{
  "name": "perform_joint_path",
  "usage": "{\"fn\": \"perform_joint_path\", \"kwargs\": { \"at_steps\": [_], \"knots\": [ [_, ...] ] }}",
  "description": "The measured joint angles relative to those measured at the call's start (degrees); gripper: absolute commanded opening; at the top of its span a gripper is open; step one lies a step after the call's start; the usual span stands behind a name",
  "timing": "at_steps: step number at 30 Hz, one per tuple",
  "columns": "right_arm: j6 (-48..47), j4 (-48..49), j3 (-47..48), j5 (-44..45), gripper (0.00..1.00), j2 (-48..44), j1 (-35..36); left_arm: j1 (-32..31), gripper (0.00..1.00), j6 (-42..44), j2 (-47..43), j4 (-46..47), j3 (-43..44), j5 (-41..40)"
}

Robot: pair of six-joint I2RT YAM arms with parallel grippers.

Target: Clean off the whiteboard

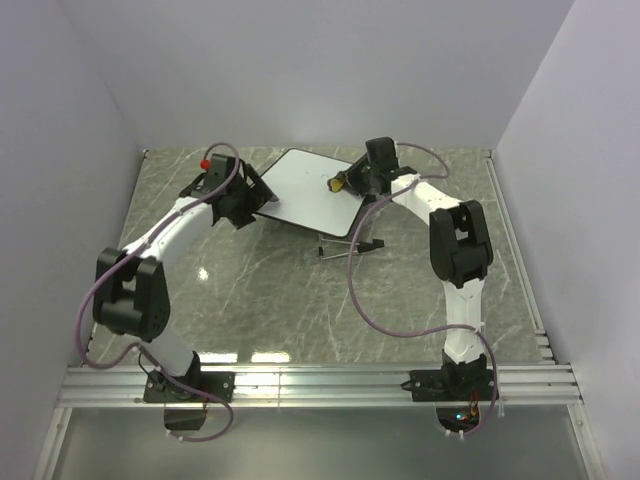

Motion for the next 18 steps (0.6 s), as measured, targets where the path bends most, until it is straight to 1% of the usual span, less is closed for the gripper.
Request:
{"fn": "perform_joint_path", "kwargs": {
  "at_steps": [2, 3, 4, 6, 7, 8, 9, 11, 13, 18],
  "knots": [
    [0.07, 1.01, -1.36, -0.35, 0.00, -0.68, -0.07, -0.61, 0.81, -1.22, 3.45, 1.46, 1.18, -0.26],
    [-0.02, 1.31, -2.01, -0.55, 0.00, -0.96, -0.09, -0.92, 0.76, -1.99, 4.96, 2.16, 1.44, -0.39],
    [-0.20, 1.55, -2.54, -0.26, 0.00, -1.18, -0.09, -1.11, 0.59, -3.28, 6.16, 2.43, 2.05, -0.81],
    [-0.46, 2.14, -4.17, -0.11, 0.00, -1.81, -0.57, -0.87, 0.39, -6.29, 8.02, 4.72, 4.46, -0.55],
    [-0.57, 2.47, -4.87, -0.33, 0.00, -2.25, -0.96, -0.90, 0.18, -6.84, 8.59, 5.42, 6.03, 0.07],
    [-0.76, 2.56, -5.46, -0.39, 0.00, -3.06, -1.44, -1.07, 0.08, -8.39, 8.68, 6.12, 7.39, 1.29],
    [-0.66, 2.73, -6.03, -0.79, 0.00, -3.91, -1.81, -1.03, 0.00, -10.54, 8.55, 7.89, 8.11, 2.69],
    [-0.68, 3.89, -6.29, -1.22, 0.00, -5.86, -2.34, -0.98, 0.00, -11.93, 8.37, 11.87, 11.41, 5.35],
    [-1.03, 3.63, -6.60, -1.64, 0.00, -7.21, -2.34, -1.77, 0.00, -10.69, 8.35, 10.93, 14.51, 5.16],
    [-0.81, 5.16, -8.37, -3.08, 0.00, -7.91, -2.47, -1.97, 0.00, -7.32, 8.28, 9.29, 15.10, 4.55]
  ]
}}
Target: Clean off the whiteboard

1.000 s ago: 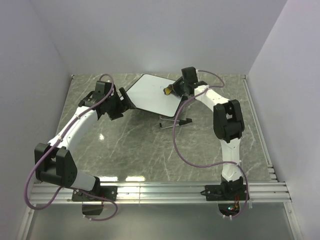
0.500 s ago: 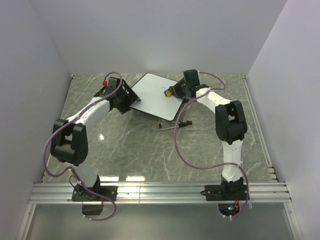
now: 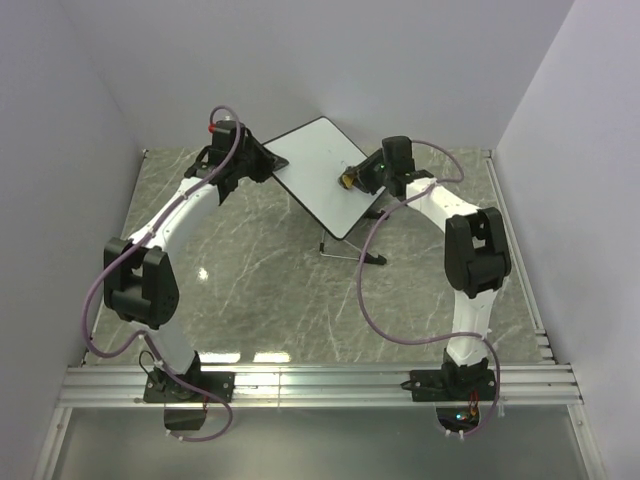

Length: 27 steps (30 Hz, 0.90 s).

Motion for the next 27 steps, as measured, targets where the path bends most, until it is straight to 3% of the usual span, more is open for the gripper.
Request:
{"fn": "perform_joint_path", "kwargs": {
  "at_steps": [5, 11, 17, 27],
  "knots": [
    [0.96, 1.44, -3.32, -3.80, 0.00, -2.27, -0.72, -1.36, 0.00, 7.67, -2.75, 2.21, -1.62, -0.42],
    [3.58, 0.57, -4.35, -10.27, 0.00, -1.07, -0.66, -2.86, 0.00, 16.90, -12.96, 4.39, -9.44, -4.74],
    [4.90, -5.29, 6.97, -12.22, 0.00, 7.23, 0.00, -4.52, 0.00, 23.08, -19.54, 3.78, -13.57, -7.91],
    [7.39, -12.00, 28.81, -12.24, 0.00, 18.16, 1.07, -8.55, 0.00, 26.01, -24.87, 2.84, -17.00, -12.94]
  ]
}}
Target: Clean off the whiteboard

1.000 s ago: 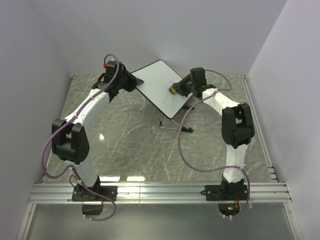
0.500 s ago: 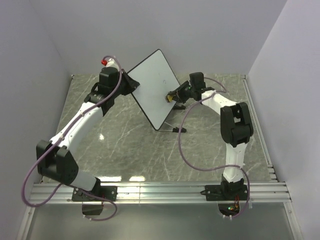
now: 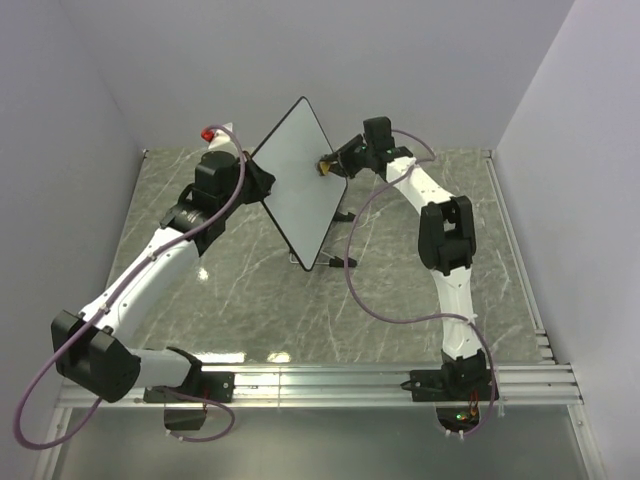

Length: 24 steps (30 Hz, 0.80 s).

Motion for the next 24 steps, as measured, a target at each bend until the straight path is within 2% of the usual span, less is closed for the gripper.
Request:
{"fn": "perform_joint_path", "kwargs": {
  "at_steps": [5, 10, 14, 17, 24],
  "knots": [
    [3.41, -0.44, 8.35, 0.44, 0.00, 2.75, 1.64, -2.01, 0.00, -0.09, -2.14, 0.37, -2.12, -2.99],
    [8.90, 3.26, 15.45, 0.39, 0.00, 4.33, 4.13, -3.30, 0.00, -1.38, -2.82, 0.48, -3.02, -5.40],
    [11.65, 6.40, 17.20, 0.37, 0.00, 4.46, 5.86, -3.50, 0.00, -2.25, -3.21, 0.52, -3.58, -6.23],
    [12.17, 8.68, 14.60, 0.57, 0.00, 3.52, 6.29, -3.52, 0.00, -3.28, -3.50, 0.35, -3.89, -6.75],
    [8.92, 9.66, -2.67, 1.09, 0.00, -4.26, 5.31, -3.67, 0.00, -4.02, -3.65, -0.17, -3.89, -7.34]
  ]
}}
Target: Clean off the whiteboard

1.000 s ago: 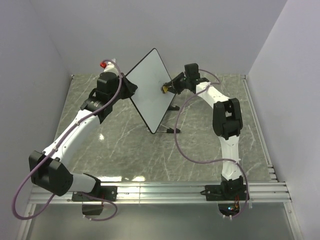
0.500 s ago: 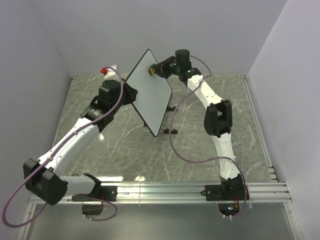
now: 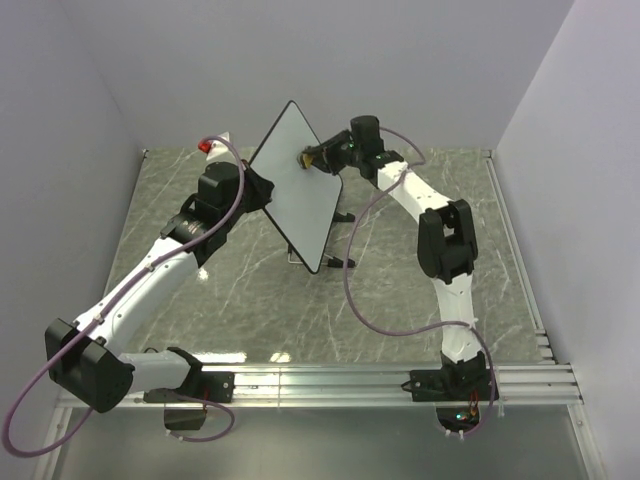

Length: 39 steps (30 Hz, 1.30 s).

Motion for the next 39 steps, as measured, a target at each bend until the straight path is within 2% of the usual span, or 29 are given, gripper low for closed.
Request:
{"fn": "perform_joint_path", "kwargs": {
  "at_steps": [8, 16, 21, 22, 23, 24, 25, 27, 31, 36, 39],
  "knots": [
    [-8.11, -1.95, -18.84, 1.68, 0.00, -5.95, -2.47, -0.63, 0.00, 2.80, -0.68, -1.01, 0.59, -0.11],
    [-13.44, -5.75, -28.55, 2.08, 0.00, -8.63, -3.10, -1.77, 0.00, 7.87, -1.27, -1.86, 1.38, 0.20],
    [-19.69, -11.61, -33.48, 4.76, 0.00, -17.57, -3.58, -2.95, 0.00, 8.66, -1.38, -1.66, 1.05, -0.59],
    [-21.20, -13.60, -34.34, 6.47, 0.05, -20.02, -4.00, -3.02, 0.00, 8.55, -1.53, -1.44, 0.74, -0.83],
    [-22.77, -16.09, -35.10, 8.66, 0.15, -22.75, -4.68, -3.15, 0.00, 8.41, -1.75, -1.05, 0.28, -1.07],
    [-24.44, -18.32, -35.69, 10.86, 0.29, -25.55, -5.62, -3.34, 0.00, 8.17, -2.08, -0.59, -0.31, -1.51],
    [-25.94, -19.71, -36.41, 12.81, 0.57, -27.89, -6.51, -3.61, 0.00, 7.96, -2.47, -0.09, -0.98, -2.01],
    [-28.72, -21.77, -39.28, 17.81, 0.81, -32.92, -8.33, -4.11, 0.00, 7.26, -3.19, 0.57, -2.14, -2.95],
    [-33.14, -24.68, -48.98, 24.50, 0.84, -39.32, -10.38, -5.70, 0.00, 5.68, -5.11, 1.86, -4.76, -5.64],
    [-34.47, -26.56, -60.13, 25.31, 0.84, -39.89, -10.32, -7.30, 0.00, 4.61, -7.82, 3.15, -7.72, -7.76],
    [-34.93, -27.65, -62.31, 25.03, 0.84, -39.54, -10.32, -7.39, 0.00, 3.98, -8.74, 2.45, -7.85, -7.78]
  ]
}}
